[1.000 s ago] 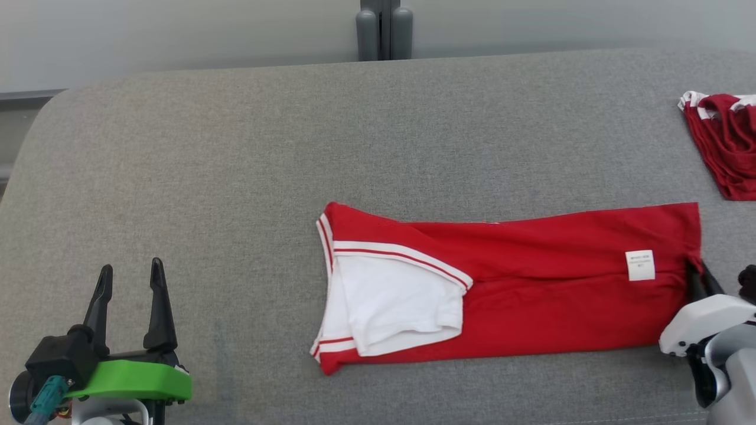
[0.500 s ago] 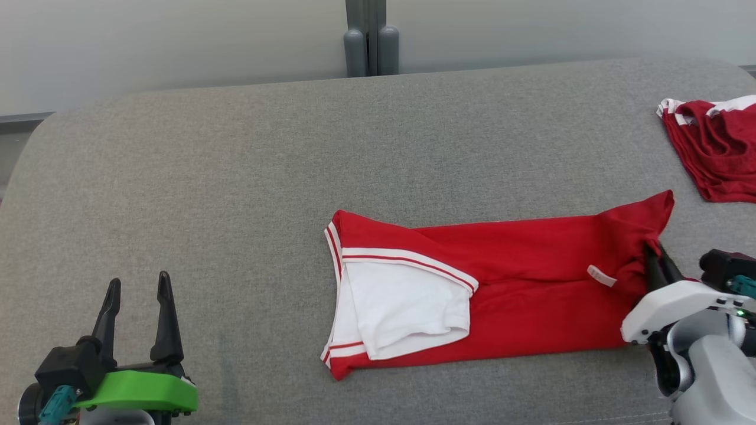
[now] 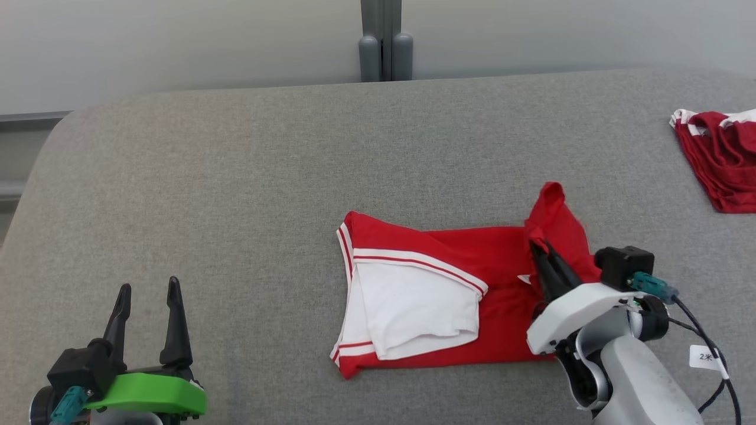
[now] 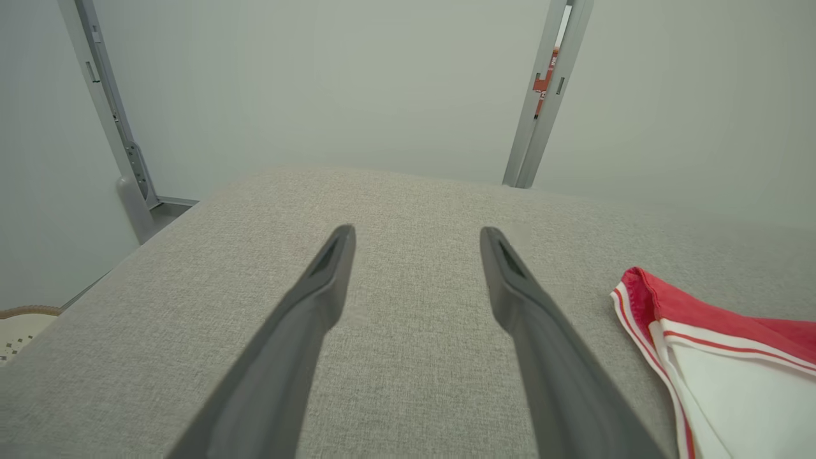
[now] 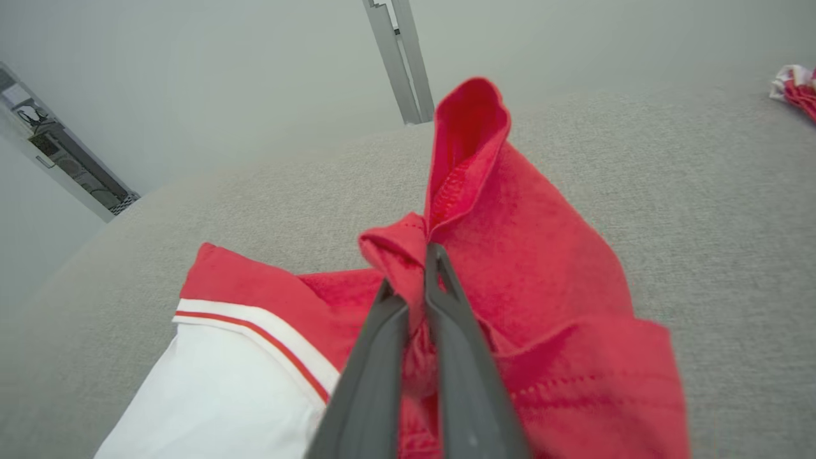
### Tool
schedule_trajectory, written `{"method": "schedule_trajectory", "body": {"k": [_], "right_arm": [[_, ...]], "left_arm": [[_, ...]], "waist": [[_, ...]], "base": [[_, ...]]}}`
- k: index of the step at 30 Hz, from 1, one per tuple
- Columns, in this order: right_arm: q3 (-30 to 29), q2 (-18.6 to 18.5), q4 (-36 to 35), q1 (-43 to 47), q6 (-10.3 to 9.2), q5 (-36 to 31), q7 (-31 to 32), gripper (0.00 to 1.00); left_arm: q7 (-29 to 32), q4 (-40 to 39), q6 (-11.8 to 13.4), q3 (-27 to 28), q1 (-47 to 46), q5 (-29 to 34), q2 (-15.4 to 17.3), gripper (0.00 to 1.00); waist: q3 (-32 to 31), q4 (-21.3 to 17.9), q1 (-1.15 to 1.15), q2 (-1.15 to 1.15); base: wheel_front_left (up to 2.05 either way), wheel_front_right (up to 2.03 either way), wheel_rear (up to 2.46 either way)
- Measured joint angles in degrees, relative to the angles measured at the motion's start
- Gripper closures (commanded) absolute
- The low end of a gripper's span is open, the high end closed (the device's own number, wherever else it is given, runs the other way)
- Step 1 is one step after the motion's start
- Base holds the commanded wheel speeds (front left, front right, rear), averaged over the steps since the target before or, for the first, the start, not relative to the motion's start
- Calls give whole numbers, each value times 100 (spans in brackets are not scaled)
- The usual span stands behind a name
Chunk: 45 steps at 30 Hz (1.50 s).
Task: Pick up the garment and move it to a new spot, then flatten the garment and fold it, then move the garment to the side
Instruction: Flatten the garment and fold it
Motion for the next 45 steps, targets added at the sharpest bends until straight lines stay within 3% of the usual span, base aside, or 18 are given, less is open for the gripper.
{"method": "schedule_trajectory", "body": {"k": [13,19,29,30,31,32,40,45], "right_arm": [[1225,185,60,-298,0,542,-58,100],[1994,191,280,-649,0,985,-275,100],[2644,192,890,-1234,-2,1473,-597,100],[2669,192,953,-1275,-1,1500,-622,73],[2693,192,1044,-1330,-1,1505,-648,19],[2707,192,1115,-1373,-1,1512,-676,0],[2275,194,1308,-1662,-1,1300,-831,0],[1341,192,932,-1639,-1,610,-847,0]], "left_arm": [[0,76,0,-122,-20,-27,-24,0],[0,138,0,-143,-76,-66,-15,0],[0,224,-1,-244,-213,-133,-22,0],[0,235,-1,-252,-238,-148,-23,0],[0,240,-1,-258,-262,-154,-24,0],[0,248,-1,-269,-279,-159,-25,0],[0,302,-1,-198,-282,-163,-24,0],[0,280,-1,-166,-267,-148,-24,0]], "waist": [[38,349,0,0],[99,532,0,0],[214,761,0,0],[227,774,0,0],[242,790,0,0],[255,805,0,0],[217,760,0,0],[118,648,0,0]], "base": [[0,0,0],[0,0,0],[0,0,0],[0,0,0],[0,0,0],[0,0,0],[0,0,0],[0,0,0]]}}
